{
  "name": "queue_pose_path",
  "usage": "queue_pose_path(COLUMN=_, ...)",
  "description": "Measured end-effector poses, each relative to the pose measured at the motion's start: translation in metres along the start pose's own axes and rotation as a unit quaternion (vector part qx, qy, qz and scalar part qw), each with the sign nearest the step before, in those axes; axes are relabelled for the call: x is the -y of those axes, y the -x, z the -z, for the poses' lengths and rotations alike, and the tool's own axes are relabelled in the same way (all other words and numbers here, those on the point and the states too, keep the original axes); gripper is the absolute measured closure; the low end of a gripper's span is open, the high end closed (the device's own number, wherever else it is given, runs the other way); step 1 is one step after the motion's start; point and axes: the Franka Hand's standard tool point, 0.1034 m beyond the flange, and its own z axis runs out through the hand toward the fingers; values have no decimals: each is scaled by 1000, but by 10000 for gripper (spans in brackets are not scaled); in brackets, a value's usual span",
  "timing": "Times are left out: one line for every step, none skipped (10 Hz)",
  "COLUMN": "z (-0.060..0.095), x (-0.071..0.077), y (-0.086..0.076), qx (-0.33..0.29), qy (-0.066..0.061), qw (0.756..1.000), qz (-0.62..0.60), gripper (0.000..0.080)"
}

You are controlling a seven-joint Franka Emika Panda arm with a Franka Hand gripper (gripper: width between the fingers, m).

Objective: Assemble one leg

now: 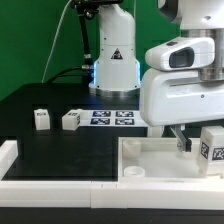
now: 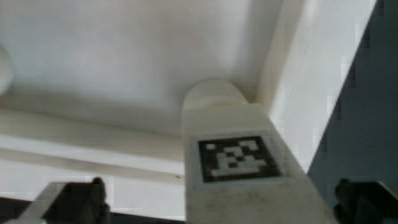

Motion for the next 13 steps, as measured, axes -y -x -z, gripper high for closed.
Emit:
queue_pose_path(z=0, x=0, y=0, qx=0, qy=0, qw=1000, qz=0, gripper=357)
queue_pose_path(z=0, x=0, y=0, qx=0, qy=0, qw=1000, qz=0, gripper=495)
queue_pose_path(z=0, x=0, y=0, qx=0, qy=0, qw=1000, qz=0, gripper=509)
queue_pose_path(z=0, x=0, y=0, qx=0, qy=0, qw=1000, qz=-5, gripper=509)
queue_pose_path(z=0, x=0, y=0, qx=0, qy=0, qw=1000, qz=-25, gripper=509)
queue_pose_path(z=0, x=0, y=0, qx=0, qy=0, qw=1000, qz=-25, gripper=509)
queue_pose_path(z=0, x=0, y=0, qx=-1, qy=-2, qw=995, qz=-103, gripper=509)
queue_pose_path(z=-1, x=0, y=1, qx=-2, qy=0, qw=981, qz=-192, gripper=509)
queue_pose_path(z=-1, x=0, y=1, qx=-2, qy=0, qw=964, qz=-267, gripper=508)
queue_pose_path(z=-1, x=-1, y=1, qx=-2, qy=0, qw=945, qz=-327, gripper=508)
queue_pose_path(z=-1, x=-1, y=1, qx=-1, qy=-2, qw=928, qz=-373, gripper=508)
queue_pose_path(z=-1, x=-2, y=1, qx=1, qy=-8, qw=896, qz=-443, gripper=508)
queue_pose_path(z=-1, x=-4, y=1, qx=1, qy=-15, qw=869, qz=-495, gripper=508)
